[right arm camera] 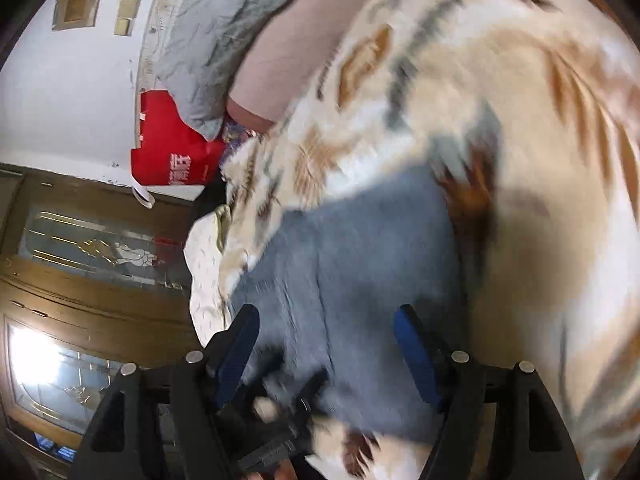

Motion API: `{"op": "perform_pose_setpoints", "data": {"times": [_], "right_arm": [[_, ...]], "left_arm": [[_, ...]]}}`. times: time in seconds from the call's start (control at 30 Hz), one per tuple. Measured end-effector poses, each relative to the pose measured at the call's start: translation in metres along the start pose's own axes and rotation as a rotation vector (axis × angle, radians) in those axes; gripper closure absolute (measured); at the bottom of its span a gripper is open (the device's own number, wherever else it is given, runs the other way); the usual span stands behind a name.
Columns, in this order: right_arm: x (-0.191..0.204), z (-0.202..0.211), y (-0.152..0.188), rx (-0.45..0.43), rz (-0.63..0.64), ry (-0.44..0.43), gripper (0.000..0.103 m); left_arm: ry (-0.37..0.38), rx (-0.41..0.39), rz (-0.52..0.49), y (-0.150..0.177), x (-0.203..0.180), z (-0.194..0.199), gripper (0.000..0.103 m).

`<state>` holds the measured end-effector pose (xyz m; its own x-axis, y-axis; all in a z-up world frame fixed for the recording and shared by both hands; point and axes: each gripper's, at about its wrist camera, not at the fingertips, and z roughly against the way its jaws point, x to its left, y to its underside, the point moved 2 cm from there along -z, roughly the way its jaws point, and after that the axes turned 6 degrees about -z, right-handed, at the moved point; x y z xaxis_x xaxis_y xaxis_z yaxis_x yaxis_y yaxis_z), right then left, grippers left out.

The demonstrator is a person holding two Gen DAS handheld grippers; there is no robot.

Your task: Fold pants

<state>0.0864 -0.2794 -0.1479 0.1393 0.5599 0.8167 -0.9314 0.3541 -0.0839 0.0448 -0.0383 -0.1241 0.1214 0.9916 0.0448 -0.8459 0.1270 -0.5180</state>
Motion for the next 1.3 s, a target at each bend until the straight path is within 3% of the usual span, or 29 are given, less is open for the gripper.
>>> {"op": "perform_pose_setpoints", "data": {"times": [0.03,0.07,0.23,0.3,0.37,0.57,0.63,0.7,0.9,1.0,1.1,1.17,1.3], "right_arm": [[-0.01,-0.011,0.002,0.021,-0.013,0.034,0.027],[-0.012,-0.008,0.003,-0.006,-0.009,0.01,0.027],[0.022,0.021,0.013,-0.075,0.091,-0.041,0.027],[0.017,0.017,0.018,-0.058,0.1,-0.036,0.025],[-0.005,-0.007,0.02,0.003,0.068,0.033,0.024],[0.011,0.025,0.027,-0.09,0.131,-0.024,0.024],[0.009,0.018,0.03,-0.053,0.135,-0.035,0.024],[-0.002,0.004,0.031,-0.01,0.122,0.013,0.024],[0.024,0.016,0.034,-0.079,0.182,-0.024,0.024],[0.009,-0.007,0.035,-0.014,0.18,0.067,0.024],[0.018,0.004,0.034,-0.046,0.181,0.059,0.024],[0.026,0.012,0.034,-0.097,0.196,0.075,0.024],[0.043,0.011,0.039,-0.116,0.223,0.092,0.024]], "left_arm": [[-0.003,0.006,-0.002,0.0,-0.001,0.0,0.009],[-0.003,0.009,-0.006,-0.001,-0.001,0.001,0.009],[0.006,0.034,0.009,-0.003,0.002,0.002,0.009],[-0.006,0.038,0.009,-0.003,0.001,0.001,0.009],[-0.015,0.046,0.006,-0.003,-0.001,-0.001,0.009],[-0.023,0.051,0.005,-0.004,-0.001,0.0,0.009],[-0.028,0.052,0.009,-0.004,-0.001,-0.001,0.009],[-0.03,0.053,0.008,-0.005,-0.002,-0.001,0.009],[-0.018,0.045,0.008,-0.004,0.0,-0.001,0.009],[-0.011,0.045,0.008,-0.004,0.001,-0.001,0.009],[0.011,0.042,0.02,-0.005,0.005,0.004,0.009],[0.043,0.017,0.061,-0.006,0.013,0.018,0.009],[0.079,-0.095,0.136,0.001,0.043,0.056,0.009]]}}
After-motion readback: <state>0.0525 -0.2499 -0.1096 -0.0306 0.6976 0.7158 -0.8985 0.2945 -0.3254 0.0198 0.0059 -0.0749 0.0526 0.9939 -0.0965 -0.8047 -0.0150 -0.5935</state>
